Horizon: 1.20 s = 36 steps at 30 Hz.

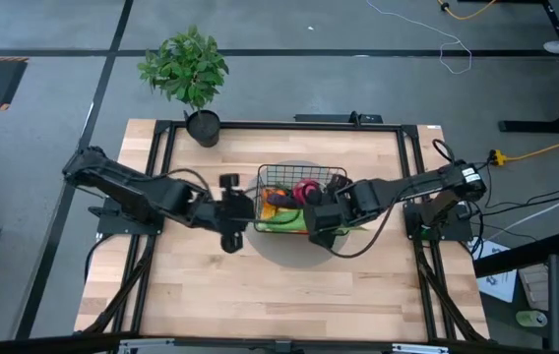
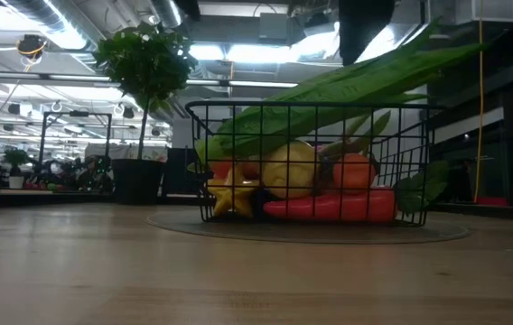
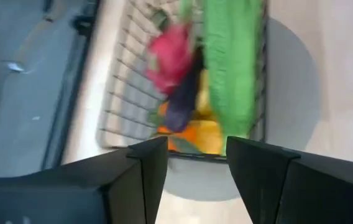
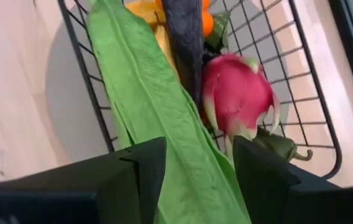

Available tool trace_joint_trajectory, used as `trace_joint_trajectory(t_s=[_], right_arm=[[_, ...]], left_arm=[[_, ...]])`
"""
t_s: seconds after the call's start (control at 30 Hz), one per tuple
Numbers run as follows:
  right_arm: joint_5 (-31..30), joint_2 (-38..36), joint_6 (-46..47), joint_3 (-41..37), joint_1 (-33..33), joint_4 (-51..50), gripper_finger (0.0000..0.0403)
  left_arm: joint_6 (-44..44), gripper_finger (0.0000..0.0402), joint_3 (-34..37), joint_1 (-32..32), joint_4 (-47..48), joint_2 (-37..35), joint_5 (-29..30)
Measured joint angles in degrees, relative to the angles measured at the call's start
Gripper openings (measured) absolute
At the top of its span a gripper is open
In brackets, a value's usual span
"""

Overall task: Build produce basket
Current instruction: Put the green leaf lettuce into the black wire basket

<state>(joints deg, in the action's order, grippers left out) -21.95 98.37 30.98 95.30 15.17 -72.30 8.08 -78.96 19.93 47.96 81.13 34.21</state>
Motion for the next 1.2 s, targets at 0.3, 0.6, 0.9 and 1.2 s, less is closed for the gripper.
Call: trace_joint_trajectory(t_s=[0.3, 0.6, 0.9, 1.2], right_arm=[[2.3, 0.0, 0.3, -0.6, 0.4, 3.0, 0.0174], [-1.8, 0.0, 3.1, -6.8, 0.1, 5.0, 0.0174], [-6.1, 0.0, 4.5, -14.5, -0.8, 9.7, 0.0174], [-3.4, 0.0, 3.2, -18.0, -1.2, 15.6, 0.0174]], left_arm=[[16.0, 0.0153, -1.7, 3.6, 21.2, -11.2, 5.9], [20.8, 0.0153, 4.1, 7.4, 22.5, -22.4, 8.3], [26.2, 0.0153, 12.7, 7.6, 21.9, -28.1, 9.1], [27.8, 0.0153, 15.4, 7.5, 21.8, -28.2, 9.2]])
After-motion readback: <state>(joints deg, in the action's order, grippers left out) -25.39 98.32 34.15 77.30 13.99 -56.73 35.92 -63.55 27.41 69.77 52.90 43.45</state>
